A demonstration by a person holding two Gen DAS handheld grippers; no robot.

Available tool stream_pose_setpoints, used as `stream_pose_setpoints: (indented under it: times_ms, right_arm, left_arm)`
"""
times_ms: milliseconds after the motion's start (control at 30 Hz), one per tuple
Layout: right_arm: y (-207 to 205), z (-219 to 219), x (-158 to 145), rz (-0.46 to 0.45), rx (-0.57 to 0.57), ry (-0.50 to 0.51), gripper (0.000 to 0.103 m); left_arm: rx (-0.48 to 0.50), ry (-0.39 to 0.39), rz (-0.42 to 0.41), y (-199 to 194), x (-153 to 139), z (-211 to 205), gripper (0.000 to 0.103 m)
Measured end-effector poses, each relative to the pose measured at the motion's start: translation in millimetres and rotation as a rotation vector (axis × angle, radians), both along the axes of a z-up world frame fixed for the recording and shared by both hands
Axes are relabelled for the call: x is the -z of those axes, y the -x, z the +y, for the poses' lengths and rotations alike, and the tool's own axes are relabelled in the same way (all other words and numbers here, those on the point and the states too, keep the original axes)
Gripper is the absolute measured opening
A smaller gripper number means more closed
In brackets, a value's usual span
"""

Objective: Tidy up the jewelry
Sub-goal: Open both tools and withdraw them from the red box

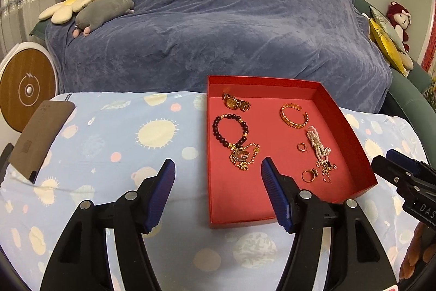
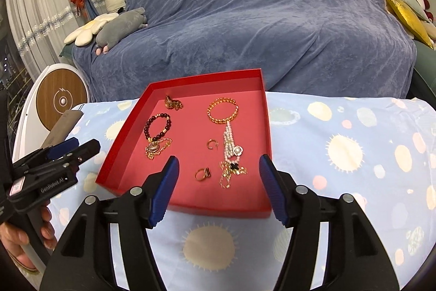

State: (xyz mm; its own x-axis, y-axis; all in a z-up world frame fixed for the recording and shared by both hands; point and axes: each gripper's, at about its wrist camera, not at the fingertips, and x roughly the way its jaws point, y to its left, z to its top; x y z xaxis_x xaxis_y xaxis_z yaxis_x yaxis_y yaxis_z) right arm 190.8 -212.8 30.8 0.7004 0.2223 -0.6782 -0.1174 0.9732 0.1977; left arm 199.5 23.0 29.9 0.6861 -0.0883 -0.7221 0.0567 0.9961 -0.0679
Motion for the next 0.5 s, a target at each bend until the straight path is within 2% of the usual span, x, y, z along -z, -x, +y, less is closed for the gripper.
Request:
stream_pose_setpoints:
  times_ms: [200, 400, 500]
  right_arm:
    - [29.8, -11.1, 2.3, 0.004, 0.013, -0.010, 0.070]
    - [46.6, -22.0, 5.8, 0.025, 0.044, -0.021, 0.074]
    - [56.6, -26.0, 6.3, 0.019, 0.070, -0.003, 0.083]
  left_arm:
    - [-0.001, -0.011, -0.008, 25.3, -0.1, -1.3, 0.063]
    - [0.002, -0.015, -0.013, 50.5, 1.1, -7.6, 0.074]
    - [0.000, -0.014, -0.013, 60.4, 3.0, -10.7, 0.078]
